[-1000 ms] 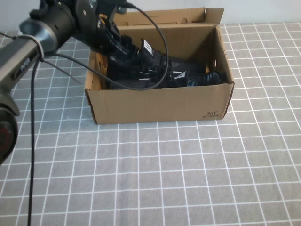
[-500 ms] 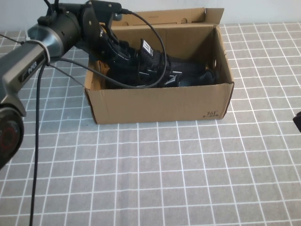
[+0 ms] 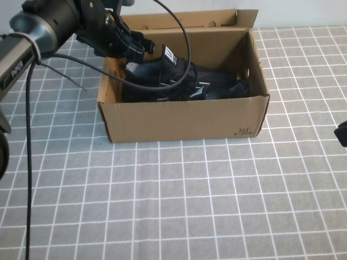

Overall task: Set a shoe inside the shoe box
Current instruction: Place the shoe in the shoe box

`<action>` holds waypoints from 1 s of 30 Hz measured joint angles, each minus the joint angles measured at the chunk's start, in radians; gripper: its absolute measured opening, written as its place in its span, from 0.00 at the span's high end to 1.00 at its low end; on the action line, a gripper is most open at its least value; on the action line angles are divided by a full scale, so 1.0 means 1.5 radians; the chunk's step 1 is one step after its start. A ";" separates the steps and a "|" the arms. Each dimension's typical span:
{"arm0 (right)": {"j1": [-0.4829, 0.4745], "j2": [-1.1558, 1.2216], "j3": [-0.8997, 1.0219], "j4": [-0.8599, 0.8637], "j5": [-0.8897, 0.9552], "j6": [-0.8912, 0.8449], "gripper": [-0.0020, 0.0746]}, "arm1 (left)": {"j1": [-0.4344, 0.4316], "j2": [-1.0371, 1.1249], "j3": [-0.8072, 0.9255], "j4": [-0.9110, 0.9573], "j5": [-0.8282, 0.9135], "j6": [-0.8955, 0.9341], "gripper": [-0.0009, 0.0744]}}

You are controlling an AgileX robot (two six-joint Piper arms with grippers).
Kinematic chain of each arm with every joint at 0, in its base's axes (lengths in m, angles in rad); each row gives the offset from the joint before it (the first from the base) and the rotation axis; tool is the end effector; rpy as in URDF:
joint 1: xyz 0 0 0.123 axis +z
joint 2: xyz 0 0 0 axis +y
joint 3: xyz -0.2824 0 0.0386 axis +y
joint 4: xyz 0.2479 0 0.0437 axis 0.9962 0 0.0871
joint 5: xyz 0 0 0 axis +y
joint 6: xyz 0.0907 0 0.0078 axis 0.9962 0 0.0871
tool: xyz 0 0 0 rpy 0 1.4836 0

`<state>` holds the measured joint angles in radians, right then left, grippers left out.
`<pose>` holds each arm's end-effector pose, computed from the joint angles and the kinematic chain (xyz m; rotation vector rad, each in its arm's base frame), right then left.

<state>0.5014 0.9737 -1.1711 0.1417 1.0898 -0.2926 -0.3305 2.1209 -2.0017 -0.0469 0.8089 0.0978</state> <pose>0.1440 0.0919 0.4048 -0.9044 2.2033 0.2803 0.4648 -0.1627 0.2896 0.4907 2.3666 -0.1628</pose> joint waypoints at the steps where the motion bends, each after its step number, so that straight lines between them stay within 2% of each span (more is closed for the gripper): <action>1: 0.000 0.003 0.000 0.000 0.000 0.000 0.99 | 0.000 0.001 0.000 0.000 0.000 -0.004 0.51; 11: 0.000 0.027 0.000 0.000 -0.001 -0.002 0.99 | 0.000 0.043 0.000 0.046 -0.007 -0.024 0.51; 30: 0.000 0.027 0.000 0.023 -0.001 -0.030 0.99 | -0.001 0.076 -0.002 0.045 -0.069 -0.047 0.53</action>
<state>0.5014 1.0145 -1.1711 0.1767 1.0883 -0.3369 -0.3325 2.2342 -2.0042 0.0209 0.7052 0.0268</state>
